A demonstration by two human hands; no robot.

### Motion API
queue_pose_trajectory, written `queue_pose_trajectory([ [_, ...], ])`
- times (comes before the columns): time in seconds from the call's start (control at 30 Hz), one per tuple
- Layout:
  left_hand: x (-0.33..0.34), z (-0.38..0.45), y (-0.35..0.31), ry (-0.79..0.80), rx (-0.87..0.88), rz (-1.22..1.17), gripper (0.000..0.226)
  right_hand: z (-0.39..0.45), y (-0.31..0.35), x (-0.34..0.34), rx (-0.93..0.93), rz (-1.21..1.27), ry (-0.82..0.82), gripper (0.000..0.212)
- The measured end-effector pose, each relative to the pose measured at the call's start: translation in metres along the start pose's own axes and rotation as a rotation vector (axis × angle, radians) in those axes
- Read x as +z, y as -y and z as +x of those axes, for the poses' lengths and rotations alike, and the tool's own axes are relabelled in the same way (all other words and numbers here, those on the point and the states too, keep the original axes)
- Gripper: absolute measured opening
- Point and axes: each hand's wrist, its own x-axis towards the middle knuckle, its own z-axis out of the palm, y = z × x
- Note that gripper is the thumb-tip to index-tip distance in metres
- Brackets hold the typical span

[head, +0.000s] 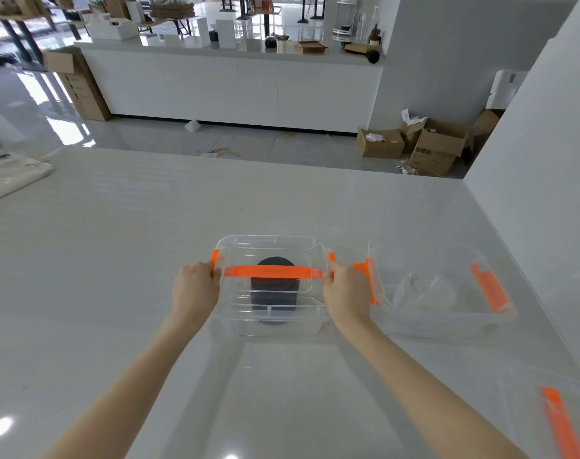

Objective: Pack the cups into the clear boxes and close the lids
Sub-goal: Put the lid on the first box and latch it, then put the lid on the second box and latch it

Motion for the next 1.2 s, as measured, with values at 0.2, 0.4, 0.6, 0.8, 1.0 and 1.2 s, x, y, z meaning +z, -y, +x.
queue_pose_trajectory([
  [0.2, -0.002, -0.015, -0.026, 0.032, 0.130, 0.071, 0.035, -0.007, -0.021, -0.022, -0.107, 0.297, 0.075, 0.023],
  [0.4, 0.013, -0.060, -0.107, 0.091, 0.670, -0.185, 0.043, -0.039, -0.094, -0.069, -0.032, 0.441, -0.254, 0.019],
  [0.6, 0.067, -0.111, -0.181, 0.502, 0.960, -0.214, 0.044, -0.108, -0.212, -0.113, 0.409, 0.285, -0.414, 0.017],
  [0.8, 0.130, -0.160, -0.251, 0.814, 1.022, -0.245, 0.041, -0.203, -0.286, -0.132, 0.881, 0.135, -0.349, 0.031],
  [1.0, 0.190, -0.183, -0.309, 0.942, 0.965, -0.159, 0.052, -0.244, -0.318, -0.130, 1.179, 0.137, -0.193, 0.044],
  [1.2, 0.231, -0.177, -0.346, 0.908, 0.974, 0.048, 0.056, -0.249, -0.329, -0.121, 1.188, 0.138, -0.165, 0.024],
])
